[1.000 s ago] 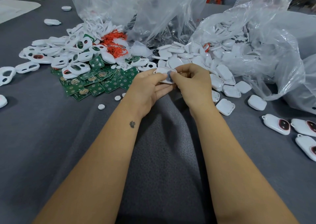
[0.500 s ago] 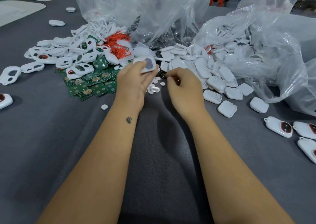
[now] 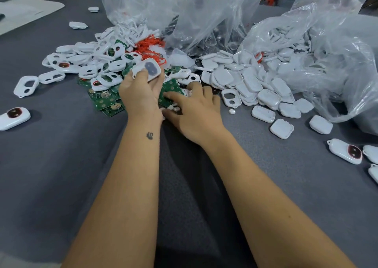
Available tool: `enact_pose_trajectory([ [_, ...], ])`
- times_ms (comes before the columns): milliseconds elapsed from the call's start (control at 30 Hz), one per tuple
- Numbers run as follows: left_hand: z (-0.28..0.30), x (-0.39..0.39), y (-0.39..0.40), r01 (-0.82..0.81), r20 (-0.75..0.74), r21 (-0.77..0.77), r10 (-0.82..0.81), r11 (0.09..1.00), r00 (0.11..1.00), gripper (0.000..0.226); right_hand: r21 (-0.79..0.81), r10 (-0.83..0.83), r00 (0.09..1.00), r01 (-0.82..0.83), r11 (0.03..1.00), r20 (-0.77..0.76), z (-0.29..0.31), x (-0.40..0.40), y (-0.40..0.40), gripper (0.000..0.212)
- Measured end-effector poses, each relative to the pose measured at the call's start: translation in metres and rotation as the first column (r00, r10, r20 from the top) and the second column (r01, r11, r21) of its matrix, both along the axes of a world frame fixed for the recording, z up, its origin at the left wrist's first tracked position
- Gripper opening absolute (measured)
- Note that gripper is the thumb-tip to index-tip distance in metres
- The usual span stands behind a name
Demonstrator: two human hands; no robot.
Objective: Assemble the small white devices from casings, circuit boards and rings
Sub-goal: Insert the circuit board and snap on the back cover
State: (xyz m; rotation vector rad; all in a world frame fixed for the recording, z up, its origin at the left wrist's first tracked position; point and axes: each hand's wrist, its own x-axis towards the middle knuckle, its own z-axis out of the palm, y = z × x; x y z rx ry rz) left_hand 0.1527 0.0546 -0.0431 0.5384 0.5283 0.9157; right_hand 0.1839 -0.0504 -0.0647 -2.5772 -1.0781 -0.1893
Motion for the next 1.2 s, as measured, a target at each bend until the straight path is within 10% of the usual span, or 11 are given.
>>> enact_pose_trajectory([
  [267, -0.003, 0.001, -0.002, 0.032, -0.021, 0.018, -0.032, 0.999, 0.999, 0.028, 0.293, -0.132, 0.988, 0.104, 0.95, 0.077, 0.003, 0.009, -0.008, 0.023],
  [467, -0.003, 0.004, -0.008, 0.107, -0.036, 0.032, -0.106, 0.994, 0.994, 0.027, 0.713, 0.061, 0.854, 0.391, 0.582, -0.517, 0.008, 0.023, -0.025, 0.016],
  [867, -0.003, 0.015, -0.036, 0.407, -0.09, 0.034, -0.403, 0.913, 0.911, 0.018, 0.701, 0.548, 0.502, 0.671, 0.242, -0.669, 0.015, 0.036, -0.048, 0.019],
  [1200, -0.004, 0.017, -0.047, 0.49, -0.204, 0.12, -0.462, 0.863, 0.863, 0.018, 0.703, 0.559, 0.522, 0.692, 0.165, -0.645, 0.008, 0.042, -0.051, 0.018],
])
